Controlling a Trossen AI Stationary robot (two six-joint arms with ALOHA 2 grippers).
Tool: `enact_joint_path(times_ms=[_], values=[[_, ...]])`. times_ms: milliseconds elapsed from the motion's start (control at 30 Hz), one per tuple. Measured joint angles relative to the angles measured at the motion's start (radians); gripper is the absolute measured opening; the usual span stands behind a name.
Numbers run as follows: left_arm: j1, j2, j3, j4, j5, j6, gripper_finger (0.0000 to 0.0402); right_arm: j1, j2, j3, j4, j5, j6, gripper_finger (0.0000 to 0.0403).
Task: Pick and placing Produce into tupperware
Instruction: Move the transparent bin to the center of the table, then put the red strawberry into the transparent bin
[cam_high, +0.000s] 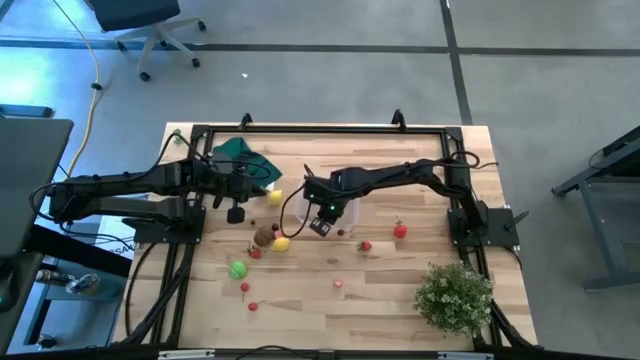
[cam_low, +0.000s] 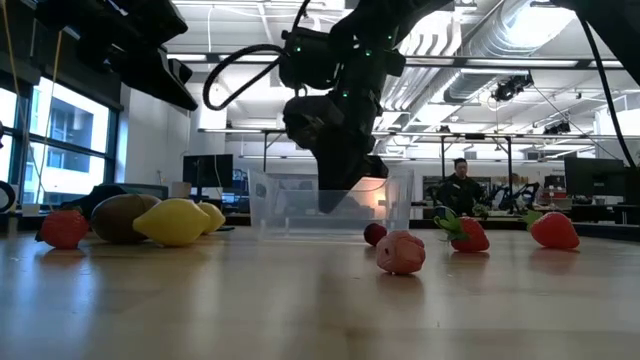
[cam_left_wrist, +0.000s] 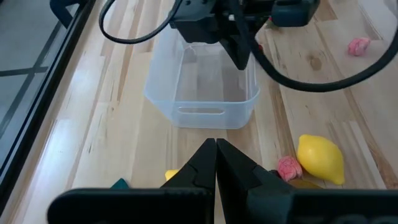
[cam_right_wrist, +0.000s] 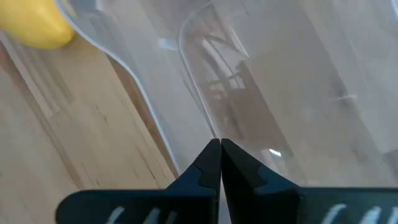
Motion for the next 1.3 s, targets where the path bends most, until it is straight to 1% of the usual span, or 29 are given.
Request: enact_joint_path(times_ms=[100, 300, 367, 600, 833, 1067, 1200, 1300], values=[[0.000, 0.000, 0.000, 0.000, 0.000, 0.000, 0.0003, -0.015, 0.000, 0.000, 0.003, 0.033, 0.003, 0.0004], [0.000, 0.000, 0.000, 0.000, 0.000, -0.012, 0.0003, -0.091, 0.000, 0.000, 0.001, 0.121, 0.076, 0.0004], [0.000, 0.000, 0.000, 0.000, 0.000, -0.015, 0.0003, -0.112, 0.000, 0.000, 0.002, 0.136, 0.091, 0.0004], [0.000, 0.000, 0.000, 0.000, 0.000, -0.015, 0.0003, -0.146, 0.001, 0.000, 0.011, 0.206, 0.083, 0.0004], [0.000, 0.000, 0.000, 0.000, 0.000, -0.015, 0.0003, -0.149, 0.001, 0.000, 0.032, 0.207, 0.052, 0.0004], [0.000, 0.000, 0.000, 0.000, -0.012, -0.015, 0.0003, -0.145, 0.001, 0.004, 0.028, 0.174, 0.031, 0.0004], [0.000, 0.000, 0.000, 0.000, -0.015, -0.015, 0.0003, -0.145, 0.003, 0.082, -0.033, 0.172, -0.025, 0.0004], [0.000, 0.000, 0.000, 0.000, -0.015, -0.015, 0.0003, -0.145, 0.003, 0.208, -0.160, 0.177, -0.091, 0.0004]])
